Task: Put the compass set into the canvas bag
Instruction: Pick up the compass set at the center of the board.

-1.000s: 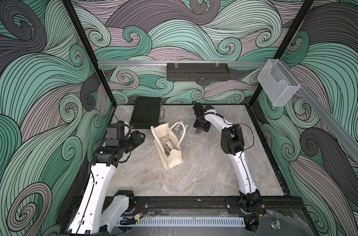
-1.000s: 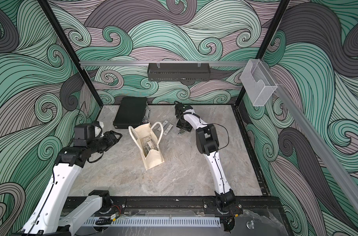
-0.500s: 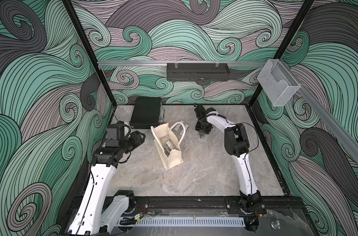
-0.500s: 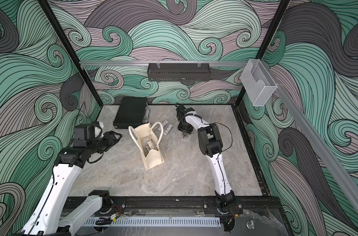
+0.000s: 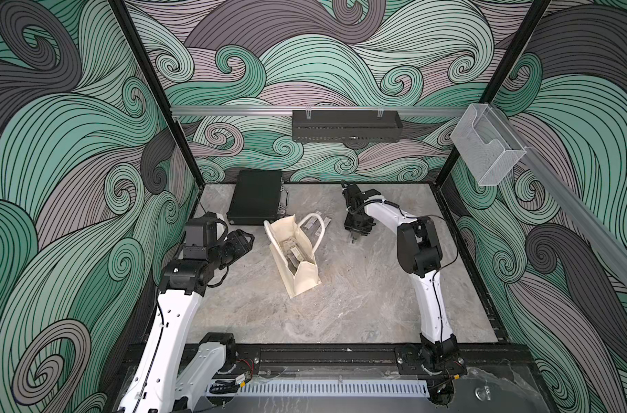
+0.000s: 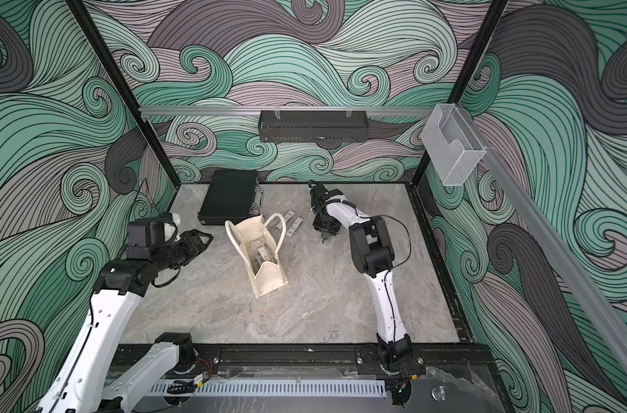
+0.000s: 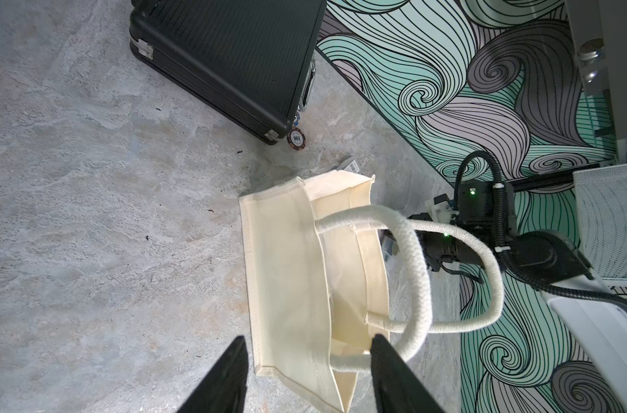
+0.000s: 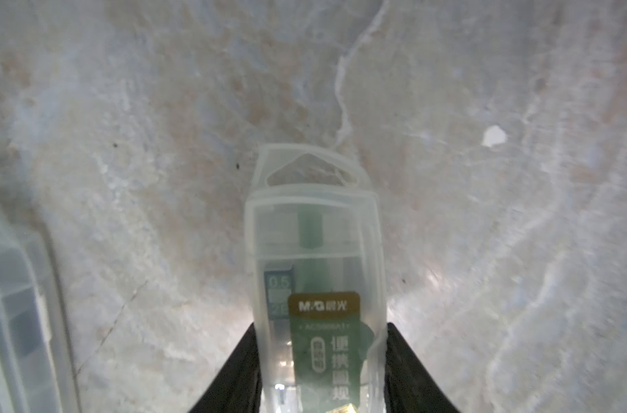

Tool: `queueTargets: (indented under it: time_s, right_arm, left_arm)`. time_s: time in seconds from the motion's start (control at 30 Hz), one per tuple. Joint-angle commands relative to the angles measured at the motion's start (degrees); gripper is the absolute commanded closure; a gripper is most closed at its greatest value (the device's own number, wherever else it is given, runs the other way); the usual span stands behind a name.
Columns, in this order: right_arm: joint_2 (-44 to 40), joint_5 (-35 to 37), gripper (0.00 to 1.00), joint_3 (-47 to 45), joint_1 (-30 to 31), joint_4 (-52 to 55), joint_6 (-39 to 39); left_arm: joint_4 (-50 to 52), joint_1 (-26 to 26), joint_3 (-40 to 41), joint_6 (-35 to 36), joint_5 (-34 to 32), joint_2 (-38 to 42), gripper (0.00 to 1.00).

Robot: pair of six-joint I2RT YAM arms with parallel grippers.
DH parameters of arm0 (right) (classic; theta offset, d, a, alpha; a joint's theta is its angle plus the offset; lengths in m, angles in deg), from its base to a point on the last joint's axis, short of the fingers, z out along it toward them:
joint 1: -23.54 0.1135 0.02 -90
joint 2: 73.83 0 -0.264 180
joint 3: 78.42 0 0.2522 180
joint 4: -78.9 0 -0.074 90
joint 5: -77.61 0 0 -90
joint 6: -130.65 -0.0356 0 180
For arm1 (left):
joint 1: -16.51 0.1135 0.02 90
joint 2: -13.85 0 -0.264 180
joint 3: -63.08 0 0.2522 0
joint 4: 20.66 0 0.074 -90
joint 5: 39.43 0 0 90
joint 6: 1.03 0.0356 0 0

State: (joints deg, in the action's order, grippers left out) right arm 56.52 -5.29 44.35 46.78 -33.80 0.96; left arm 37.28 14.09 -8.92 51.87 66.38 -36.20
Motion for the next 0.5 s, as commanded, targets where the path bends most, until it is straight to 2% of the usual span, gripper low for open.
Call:
queueTargets:
  time_s: [0.0, 0.13, 0.3, 0.47]
  right_arm:
    - [-10.6, 0.7, 0.61, -1.8, 0.3, -0.6, 2.3]
    - [-20.0, -2.3, 0.6, -5.2, 0.6, -2.3, 4.7]
    - [-27.3, -6.4, 0.59, -3.2, 4.0, -0.7, 10.0]
    - [-31.1, -3.7, 0.59, 1.1, 13.9, -2.1, 14.9]
  left_arm:
    - [0.0, -0.3, -0.7, 0.0, 0.1, 0.0, 0.43]
    - [-1.1, -0.4, -1.3, -0.1, 1.3, -1.1, 0.43]
    - [-2.3, -0.8, -1.6, -0.2, 2.1, -1.6, 0.43]
    - [-4.0, -2.1, -1.4, -1.3, 2.5, -1.7, 0.43]
